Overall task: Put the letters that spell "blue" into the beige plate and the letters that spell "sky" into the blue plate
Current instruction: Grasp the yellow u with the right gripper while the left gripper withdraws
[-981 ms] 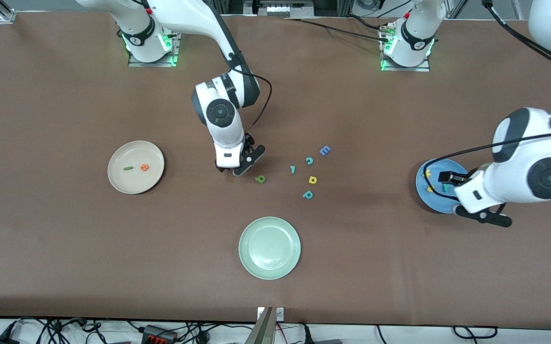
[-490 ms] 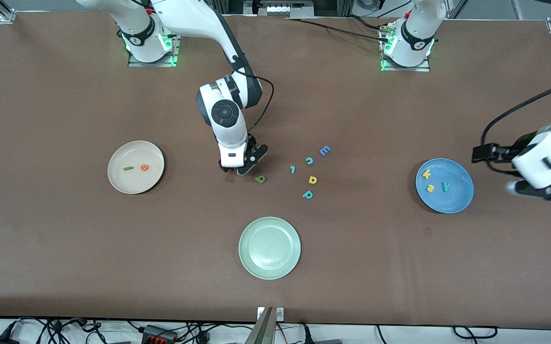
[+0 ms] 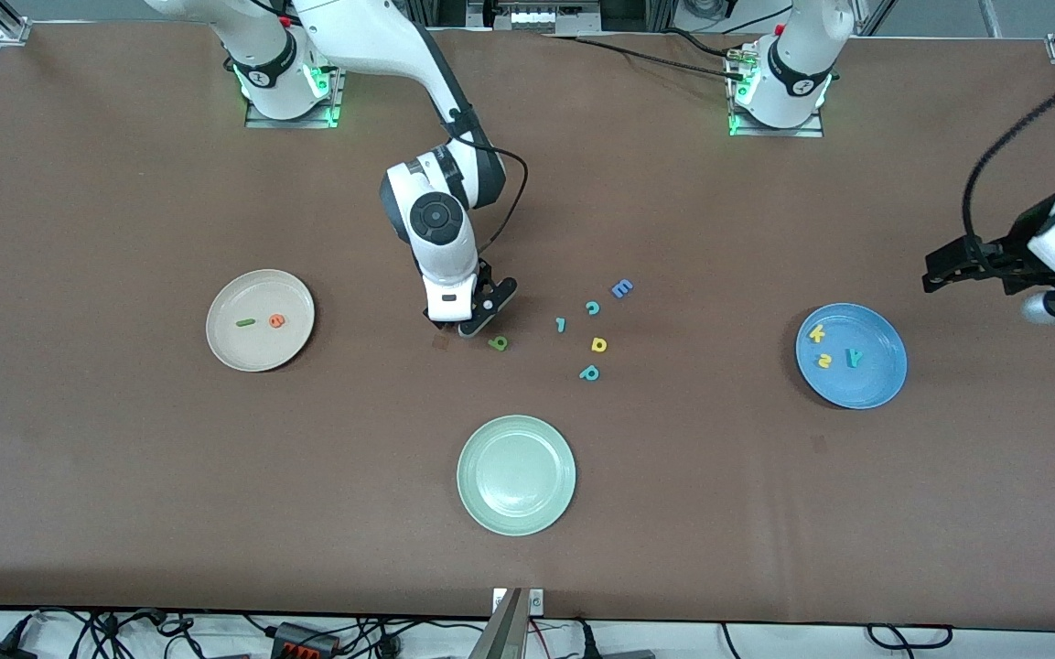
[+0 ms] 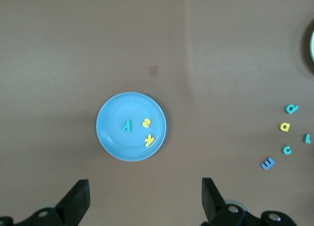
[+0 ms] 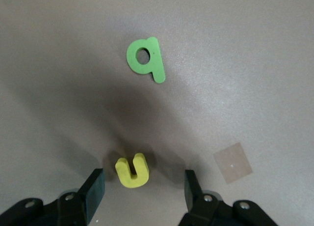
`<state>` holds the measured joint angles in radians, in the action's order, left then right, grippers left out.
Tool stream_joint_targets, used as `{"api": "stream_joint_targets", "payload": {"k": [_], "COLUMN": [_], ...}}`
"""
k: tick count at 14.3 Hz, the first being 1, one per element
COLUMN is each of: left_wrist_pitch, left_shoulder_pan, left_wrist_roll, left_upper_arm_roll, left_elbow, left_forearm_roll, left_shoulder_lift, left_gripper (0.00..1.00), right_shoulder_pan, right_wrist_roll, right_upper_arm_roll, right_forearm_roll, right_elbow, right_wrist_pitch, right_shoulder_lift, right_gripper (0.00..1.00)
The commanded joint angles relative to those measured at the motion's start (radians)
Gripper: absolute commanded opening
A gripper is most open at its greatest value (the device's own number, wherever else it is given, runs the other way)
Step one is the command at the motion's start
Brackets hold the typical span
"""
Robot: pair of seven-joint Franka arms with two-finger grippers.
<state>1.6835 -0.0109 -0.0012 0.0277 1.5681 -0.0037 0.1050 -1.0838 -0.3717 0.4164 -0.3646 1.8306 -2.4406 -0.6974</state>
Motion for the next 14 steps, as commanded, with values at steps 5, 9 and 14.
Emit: {"api": "stream_joint_targets", "payload": {"k": [5, 9, 14], "left_wrist_pitch": [0.036, 0.030, 0.033], "left_shoulder_pan": [0.012, 0.008, 0.005], "left_wrist_roll": [0.015, 0.013, 0.015], "left_upper_arm_roll": [-0.017, -0.014, -0.012], "left_elbow": [0.118, 0.093, 0.090], "left_forearm_roll": [-0.026, -0.025, -0.022], "left_shoulder_lift": [-0.088, -0.082, -0.082], "left_gripper": [1.00, 1.00, 1.00], "right_shoulder_pan": [0.001, 0.005, 0.021], "right_wrist_roll": [-0.024, -0.024, -0.019], "right_upper_arm_roll": [-0.001, -0.001, 0.001], "right_forearm_roll": [-0.017, -0.017, -0.017], "right_elbow": [-0.020, -0.020, -0.020], "right_wrist_pitch": [-0.023, -0.024, -0.021], "right_shoulder_lift": [-0.021, -0.021, -0.021], "right_gripper": [0.53, 0.30, 0.19]}}
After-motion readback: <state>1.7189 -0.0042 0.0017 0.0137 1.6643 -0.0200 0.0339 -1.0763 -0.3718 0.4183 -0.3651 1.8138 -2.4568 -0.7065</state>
